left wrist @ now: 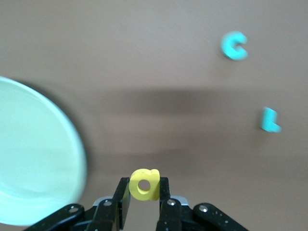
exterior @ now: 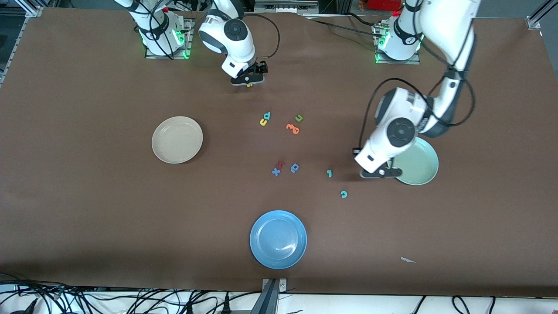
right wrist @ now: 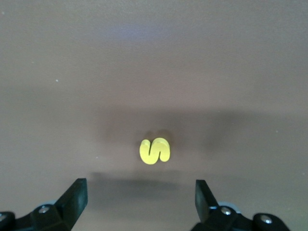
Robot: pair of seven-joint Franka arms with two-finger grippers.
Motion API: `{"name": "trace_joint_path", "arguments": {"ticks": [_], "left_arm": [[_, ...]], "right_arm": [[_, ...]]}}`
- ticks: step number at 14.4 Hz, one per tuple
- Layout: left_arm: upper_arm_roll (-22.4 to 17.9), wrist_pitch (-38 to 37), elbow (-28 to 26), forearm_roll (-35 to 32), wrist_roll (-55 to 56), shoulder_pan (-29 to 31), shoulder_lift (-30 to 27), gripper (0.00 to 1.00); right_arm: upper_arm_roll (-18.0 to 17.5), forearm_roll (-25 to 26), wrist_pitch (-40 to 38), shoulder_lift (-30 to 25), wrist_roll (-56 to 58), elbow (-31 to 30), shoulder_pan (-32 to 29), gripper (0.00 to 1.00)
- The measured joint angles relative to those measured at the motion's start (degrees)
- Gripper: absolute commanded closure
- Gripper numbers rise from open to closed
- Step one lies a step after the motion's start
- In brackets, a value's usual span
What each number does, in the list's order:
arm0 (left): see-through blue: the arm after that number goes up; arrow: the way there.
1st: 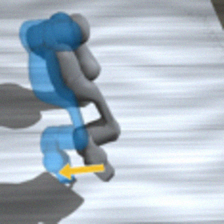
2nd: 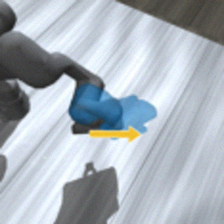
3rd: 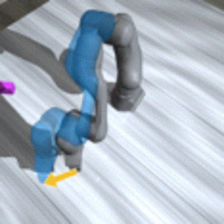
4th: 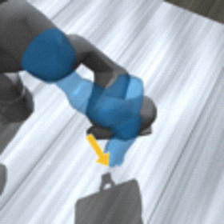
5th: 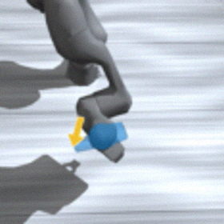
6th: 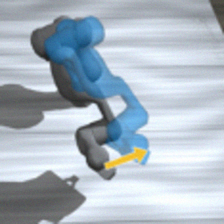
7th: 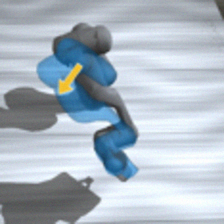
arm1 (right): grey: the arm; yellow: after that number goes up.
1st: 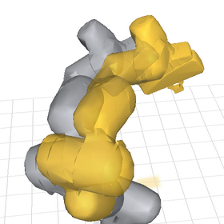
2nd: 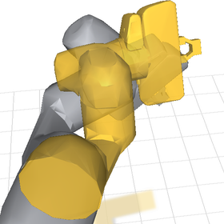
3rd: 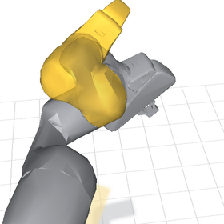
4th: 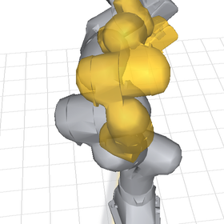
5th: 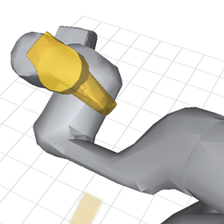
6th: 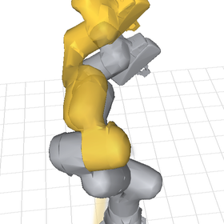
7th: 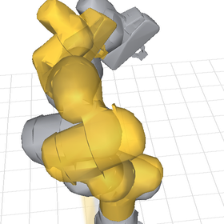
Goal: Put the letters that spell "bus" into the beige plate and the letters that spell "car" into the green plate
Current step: 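Place the a on the green plate while the right gripper grasps the s, then reach the cyan c with the left gripper while the right gripper lifts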
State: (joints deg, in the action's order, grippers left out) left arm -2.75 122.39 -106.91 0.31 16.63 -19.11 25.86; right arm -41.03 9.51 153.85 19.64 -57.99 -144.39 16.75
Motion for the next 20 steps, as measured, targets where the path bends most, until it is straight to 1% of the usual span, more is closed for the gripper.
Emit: {"name": "trace_joint_path", "arguments": {"ticks": [3,4,5,6,8,12,14,16,18,20], "left_arm": [[-0.22,-1.18,0.16,-0.38,-11.47,7.27,-0.79,0.82],[-0.25,-1.31,0.15,-0.38,-14.36,9.44,-0.88,0.79],[-0.26,-1.33,0.09,-0.46,-16.39,11.21,-0.86,0.55],[-0.26,-1.33,-0.06,-0.65,-17.66,12.48,-0.82,0.01],[-0.17,-1.34,-0.25,-0.95,-18.34,13.18,-0.62,0.00],[0.99,-1.32,-0.14,-0.48,-16.89,12.57,-0.52,0.00],[1.99,-1.23,0.67,1.94,-11.90,11.40,-0.46,0.00],[2.51,-0.20,2.19,3.58,-5.55,8.20,0.55,0.00],[2.69,2.80,4.40,3.85,1.42,4.33,3.37,0.00],[2.70,5.23,8.12,3.85,7.53,1.73,7.77,0.00]], "right_arm": [[2.52,3.91,0.80,0.63,-0.13,-0.05,0.26,0.08],[3.66,5.53,1.14,0.81,-0.15,-0.05,0.26,0.08],[4.59,6.60,1.81,1.06,-0.15,-0.05,0.25,0.08],[5.11,7.03,2.75,1.50,-0.16,-0.06,0.25,0.08],[5.26,7.48,3.70,2.28,-0.79,-0.06,0.27,0.08],[5.27,8.13,4.50,2.35,-3.05,-0.05,1.14,0.08],[5.26,8.89,4.69,2.38,-4.62,-0.06,2.53,0.18],[5.26,9.71,4.69,2.38,-5.11,-0.05,3.10,0.31],[5.17,9.95,5.11,2.36,-5.15,-0.03,3.11,0.42],[5.17,10.58,5.17,2.36,-5.16,-0.03,3.12,0.51]]}}
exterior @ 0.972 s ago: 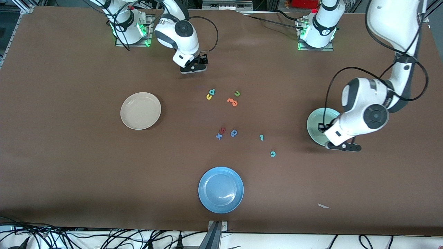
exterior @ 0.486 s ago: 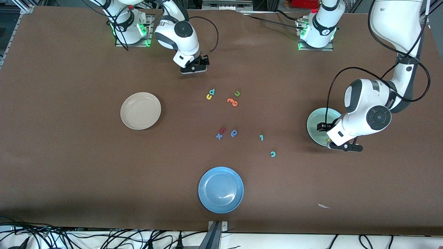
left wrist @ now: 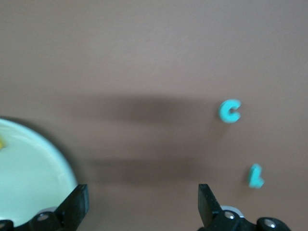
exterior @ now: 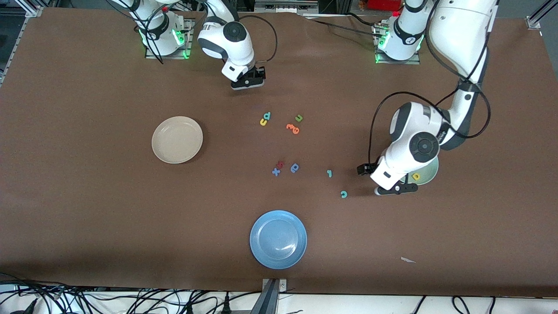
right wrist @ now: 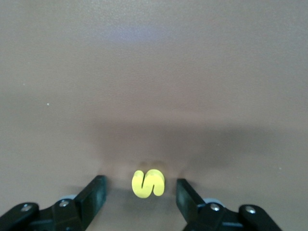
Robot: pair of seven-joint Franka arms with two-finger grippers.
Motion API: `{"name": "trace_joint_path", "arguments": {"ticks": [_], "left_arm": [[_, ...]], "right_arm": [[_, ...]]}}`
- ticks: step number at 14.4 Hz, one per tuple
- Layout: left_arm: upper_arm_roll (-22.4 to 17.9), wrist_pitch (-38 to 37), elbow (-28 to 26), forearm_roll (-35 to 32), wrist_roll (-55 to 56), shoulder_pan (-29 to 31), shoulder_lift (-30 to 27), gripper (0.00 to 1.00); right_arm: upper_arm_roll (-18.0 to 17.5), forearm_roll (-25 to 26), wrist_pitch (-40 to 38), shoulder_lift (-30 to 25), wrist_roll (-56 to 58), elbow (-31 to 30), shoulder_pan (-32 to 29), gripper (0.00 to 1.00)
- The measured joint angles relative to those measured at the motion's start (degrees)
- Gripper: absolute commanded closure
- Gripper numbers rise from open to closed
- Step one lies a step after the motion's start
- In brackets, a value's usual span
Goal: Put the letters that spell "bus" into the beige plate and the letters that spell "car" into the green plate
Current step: 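Reach the cyan c with the left gripper while the right gripper lifts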
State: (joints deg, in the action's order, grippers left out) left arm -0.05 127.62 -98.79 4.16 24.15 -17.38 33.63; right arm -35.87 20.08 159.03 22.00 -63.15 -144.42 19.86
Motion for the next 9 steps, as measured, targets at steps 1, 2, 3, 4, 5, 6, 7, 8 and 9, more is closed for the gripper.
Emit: {"name": "trace_joint_path", "arguments": {"ticks": [1,2,3,4,5,6,7,8,9], "left_arm": [[-0.01,0.48,2.60,0.00,2.40,-0.73,2.55,0.00],[-0.01,0.55,4.98,0.00,3.93,-1.06,4.84,0.00],[-0.02,0.57,6.78,0.00,4.57,-1.12,6.66,0.00],[-0.08,0.60,8.24,0.00,4.68,-1.09,8.01,0.00],[-0.13,0.61,9.84,0.01,4.83,-1.05,9.26,0.00],[-0.10,0.60,11.52,0.01,5.07,-1.10,10.53,0.00],[-0.06,0.55,13.16,0.02,5.66,-1.38,11.83,0.00],[-0.02,0.54,14.67,0.02,6.38,-1.78,13.07,0.00],[-0.02,0.53,16.07,0.02,6.95,-2.20,14.18,0.00]], "right_arm": [[0.00,0.32,0.04,0.00,-0.06,0.00,0.00,0.58],[0.00,0.51,0.05,0.01,-0.06,0.00,0.00,0.68],[0.00,0.60,0.06,0.01,-0.07,0.00,0.01,0.75],[0.00,0.66,0.06,0.02,-0.07,0.00,0.01,0.82],[-0.04,0.69,0.05,-0.05,-0.07,-0.02,0.02,0.90],[-0.04,0.73,0.05,-0.04,-0.07,-0.02,0.02,0.96],[-0.04,0.76,0.05,-0.05,-0.07,-0.02,0.02,0.98],[-0.04,0.78,0.05,-0.06,-0.07,-0.02,0.02,1.00],[-0.03,0.84,0.05,-0.08,-0.07,-0.02,0.02,1.00]]}}
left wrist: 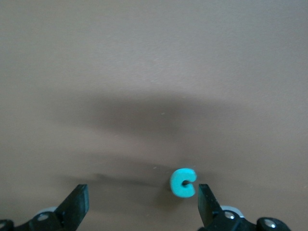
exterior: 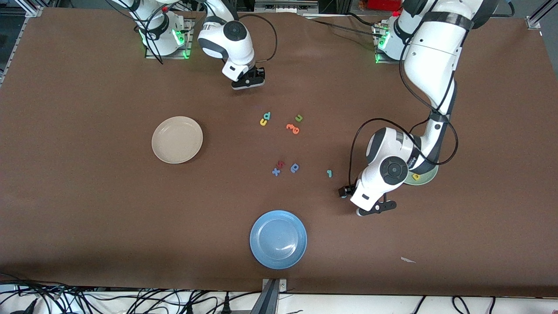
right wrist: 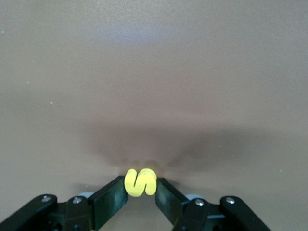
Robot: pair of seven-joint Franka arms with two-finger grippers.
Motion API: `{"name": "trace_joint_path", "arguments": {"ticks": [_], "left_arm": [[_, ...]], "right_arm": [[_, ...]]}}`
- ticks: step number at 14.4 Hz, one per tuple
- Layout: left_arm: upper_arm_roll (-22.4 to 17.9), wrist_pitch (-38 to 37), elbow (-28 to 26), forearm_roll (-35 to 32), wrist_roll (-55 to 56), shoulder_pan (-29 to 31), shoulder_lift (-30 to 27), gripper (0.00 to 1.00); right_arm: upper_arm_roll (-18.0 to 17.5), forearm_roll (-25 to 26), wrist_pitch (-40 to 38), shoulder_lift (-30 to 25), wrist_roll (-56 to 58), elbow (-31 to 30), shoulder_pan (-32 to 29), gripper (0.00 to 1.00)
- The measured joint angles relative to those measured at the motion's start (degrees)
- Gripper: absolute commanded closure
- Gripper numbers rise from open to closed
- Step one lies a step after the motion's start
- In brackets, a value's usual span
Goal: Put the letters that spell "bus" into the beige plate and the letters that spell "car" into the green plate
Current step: 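Reach the cyan c with the left gripper while the right gripper lifts, then drop the yellow s on the beige plate while the left gripper grasps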
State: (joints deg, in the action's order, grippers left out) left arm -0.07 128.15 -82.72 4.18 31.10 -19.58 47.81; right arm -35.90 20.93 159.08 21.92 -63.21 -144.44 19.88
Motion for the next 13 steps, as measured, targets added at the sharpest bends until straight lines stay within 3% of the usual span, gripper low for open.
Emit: {"name": "trace_joint_path", "arguments": {"ticks": [5,8,10,13], "left_arm": [[0.00,-0.40,4.27,0.00,1.89,-1.34,3.22,0.17],[-0.01,-0.49,4.49,0.00,2.11,-1.54,3.93,0.39],[-0.03,-0.62,4.63,0.00,2.11,-1.59,4.02,0.52],[-0.22,-1.23,5.22,0.00,2.12,-1.58,4.01,0.70]], "right_arm": [[1.89,0.93,-2.67,-2.93,0.10,0.51,-0.81,1.00],[1.90,0.94,-5.87,-7.65,1.96,0.63,-3.46,1.00],[0.19,0.47,-9.00,-10.83,7.15,0.64,-8.40,1.00],[-4.26,-6.06,-13.06,-14.99,20.94,0.67,-18.73,1.00]]}}
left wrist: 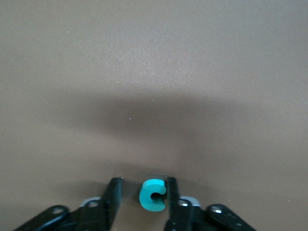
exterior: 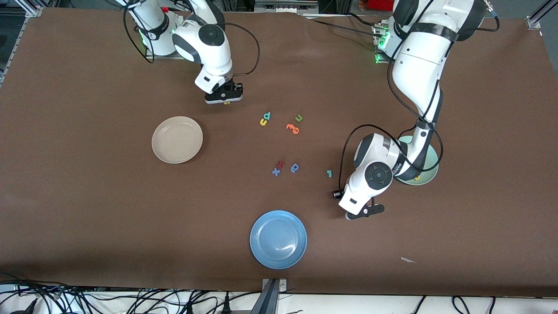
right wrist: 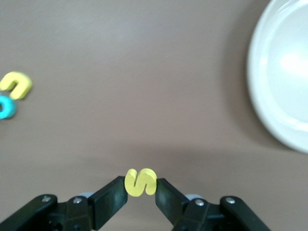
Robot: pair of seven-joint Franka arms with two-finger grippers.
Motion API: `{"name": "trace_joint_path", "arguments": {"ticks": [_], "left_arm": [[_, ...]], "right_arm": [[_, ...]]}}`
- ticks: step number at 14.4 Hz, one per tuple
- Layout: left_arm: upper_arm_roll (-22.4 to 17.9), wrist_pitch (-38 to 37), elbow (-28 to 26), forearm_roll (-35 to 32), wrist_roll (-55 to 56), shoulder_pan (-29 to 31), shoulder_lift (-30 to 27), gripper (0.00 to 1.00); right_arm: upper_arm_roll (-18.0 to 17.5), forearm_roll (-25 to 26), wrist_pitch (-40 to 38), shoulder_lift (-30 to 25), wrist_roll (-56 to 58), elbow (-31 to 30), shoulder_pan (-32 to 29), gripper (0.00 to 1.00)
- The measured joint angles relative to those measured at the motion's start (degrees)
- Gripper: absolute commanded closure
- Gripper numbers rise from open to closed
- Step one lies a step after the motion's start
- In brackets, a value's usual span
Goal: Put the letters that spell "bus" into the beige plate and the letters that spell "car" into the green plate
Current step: 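Drop the yellow s on the beige plate while the left gripper grasps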
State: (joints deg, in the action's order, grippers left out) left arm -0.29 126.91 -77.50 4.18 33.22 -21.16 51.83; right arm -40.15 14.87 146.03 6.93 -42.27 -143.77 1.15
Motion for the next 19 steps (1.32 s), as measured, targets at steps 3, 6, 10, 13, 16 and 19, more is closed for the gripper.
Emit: {"name": "trace_joint_path", "arguments": {"ticks": [3,6,10,13,16,19], "left_arm": [[0.00,-0.01,0.09,0.00,0.00,-0.30,0.00,0.79],[0.00,-0.01,0.13,0.00,0.14,-0.67,0.01,0.84],[-0.28,-1.26,0.41,-0.07,-0.01,-0.63,-0.01,0.88],[-1.30,-8.08,1.69,-0.27,-5.74,0.73,-1.17,0.88],[-1.41,-14.26,0.60,-0.59,-13.15,4.40,-4.82,0.88],[-1.43,-14.16,-6.34,-3.56,-19.70,7.14,-10.41,0.89]], "right_arm": [[-0.32,-10.03,-4.86,-3.89,17.30,0.86,-6.34,1.00],[5.43,-15.86,-10.24,-6.49,32.30,3.49,-8.68,1.00],[13.98,-16.43,-12.88,-6.36,44.18,5.47,-9.31,1.00],[15.43,-16.50,-12.37,-4.40,46.52,5.45,-9.32,1.00],[15.42,-16.50,-10.42,-1.68,46.61,5.43,-9.28,0.44],[15.53,-16.53,-9.69,-0.59,46.62,5.45,-9.51,0.16]]}}
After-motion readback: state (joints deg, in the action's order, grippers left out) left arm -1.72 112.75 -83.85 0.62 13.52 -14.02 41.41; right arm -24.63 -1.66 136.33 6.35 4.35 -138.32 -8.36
